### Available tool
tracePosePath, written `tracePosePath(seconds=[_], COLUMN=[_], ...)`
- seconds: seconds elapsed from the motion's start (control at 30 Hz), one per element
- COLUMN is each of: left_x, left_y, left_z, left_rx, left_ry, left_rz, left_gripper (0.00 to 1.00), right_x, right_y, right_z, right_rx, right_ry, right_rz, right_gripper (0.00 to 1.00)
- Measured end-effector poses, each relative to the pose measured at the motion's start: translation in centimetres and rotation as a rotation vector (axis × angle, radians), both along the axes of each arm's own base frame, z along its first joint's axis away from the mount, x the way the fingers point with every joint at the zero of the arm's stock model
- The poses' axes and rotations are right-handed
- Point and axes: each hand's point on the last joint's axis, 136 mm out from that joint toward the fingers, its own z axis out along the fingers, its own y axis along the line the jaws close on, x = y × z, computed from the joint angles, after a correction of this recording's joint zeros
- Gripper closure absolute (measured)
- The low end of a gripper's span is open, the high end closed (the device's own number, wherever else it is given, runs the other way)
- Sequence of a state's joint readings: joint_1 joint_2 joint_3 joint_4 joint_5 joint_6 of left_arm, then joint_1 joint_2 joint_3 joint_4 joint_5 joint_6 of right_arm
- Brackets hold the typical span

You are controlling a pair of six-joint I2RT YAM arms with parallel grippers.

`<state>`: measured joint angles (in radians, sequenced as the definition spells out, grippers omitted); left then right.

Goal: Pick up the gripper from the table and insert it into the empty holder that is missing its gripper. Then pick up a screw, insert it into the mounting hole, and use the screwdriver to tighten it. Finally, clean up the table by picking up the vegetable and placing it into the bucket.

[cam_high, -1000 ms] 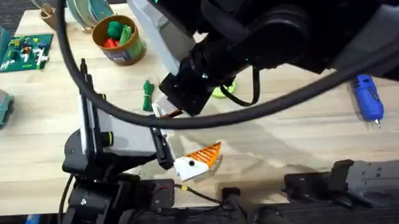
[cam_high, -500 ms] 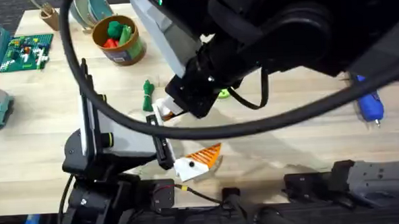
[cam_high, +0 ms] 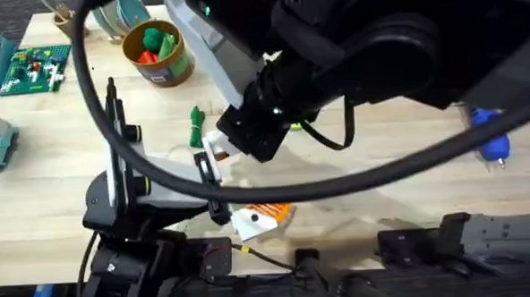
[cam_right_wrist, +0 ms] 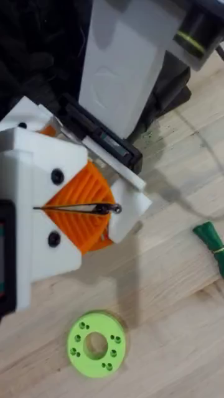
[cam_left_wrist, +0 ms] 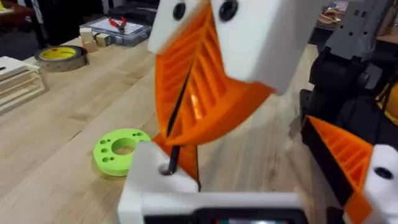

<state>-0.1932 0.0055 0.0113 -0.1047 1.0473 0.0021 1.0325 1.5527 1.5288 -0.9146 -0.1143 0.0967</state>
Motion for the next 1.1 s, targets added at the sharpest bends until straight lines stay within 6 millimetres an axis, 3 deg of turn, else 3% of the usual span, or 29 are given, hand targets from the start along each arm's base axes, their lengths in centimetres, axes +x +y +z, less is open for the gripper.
tracePosePath(seconds=[1.1], left_x=[-0.1], left_y=[0.0], left_z=[0.0], left_rx=[-0.002], left_ry=[0.005], left_rz=[-0.003], left_gripper=[0.008], right_x=[1.1], right_y=[1.2], right_z=[-0.3], right_rx=[0.006], right_ry=[-0.028], right_rz=[-0.011], right_gripper=[0.996])
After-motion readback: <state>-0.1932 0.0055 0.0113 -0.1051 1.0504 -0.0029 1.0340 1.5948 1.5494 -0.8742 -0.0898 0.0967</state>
